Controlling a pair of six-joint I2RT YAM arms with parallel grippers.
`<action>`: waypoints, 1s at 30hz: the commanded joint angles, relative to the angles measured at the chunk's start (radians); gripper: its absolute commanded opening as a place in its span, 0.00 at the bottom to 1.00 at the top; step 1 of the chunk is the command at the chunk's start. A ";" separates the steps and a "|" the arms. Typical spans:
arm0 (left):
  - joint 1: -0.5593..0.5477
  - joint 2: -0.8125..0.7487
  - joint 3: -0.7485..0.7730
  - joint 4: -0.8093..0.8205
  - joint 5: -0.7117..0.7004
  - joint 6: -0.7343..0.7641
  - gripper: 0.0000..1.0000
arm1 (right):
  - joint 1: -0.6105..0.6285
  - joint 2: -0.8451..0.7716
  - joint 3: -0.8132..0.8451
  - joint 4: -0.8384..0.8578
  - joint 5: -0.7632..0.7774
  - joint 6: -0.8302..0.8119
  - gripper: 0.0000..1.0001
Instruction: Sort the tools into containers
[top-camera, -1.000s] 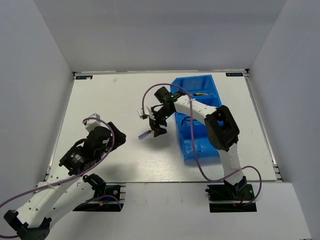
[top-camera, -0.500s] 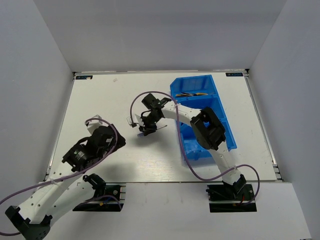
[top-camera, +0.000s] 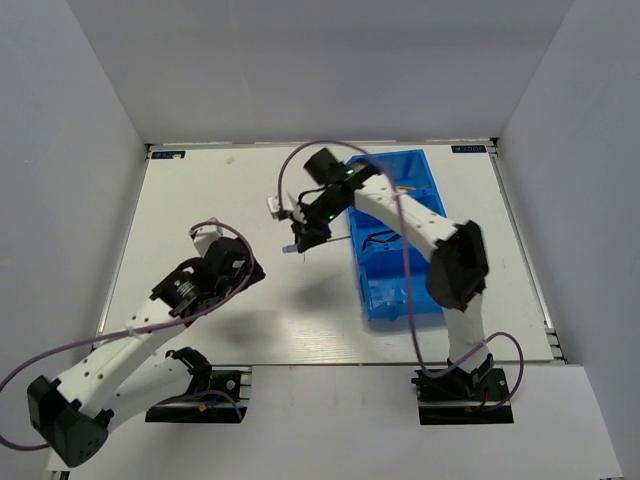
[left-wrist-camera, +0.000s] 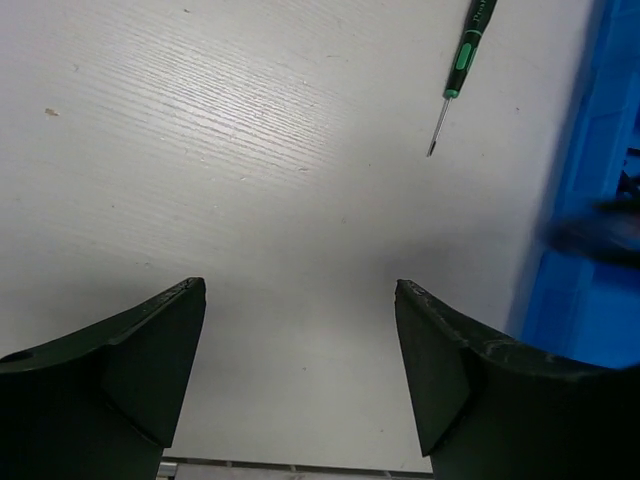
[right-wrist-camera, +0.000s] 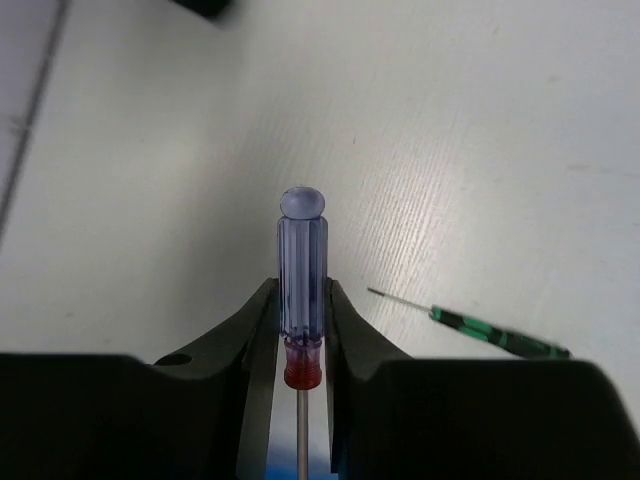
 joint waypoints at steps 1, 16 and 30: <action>-0.003 0.086 0.005 0.122 -0.009 0.014 0.87 | -0.020 -0.223 0.005 -0.196 -0.105 0.026 0.00; 0.056 0.747 0.364 0.423 0.100 0.357 0.92 | -0.302 -0.718 -0.727 -0.155 0.141 -0.111 0.00; 0.100 1.230 0.855 0.338 0.205 0.570 0.88 | -0.479 -0.781 -0.713 -0.100 0.022 0.015 0.67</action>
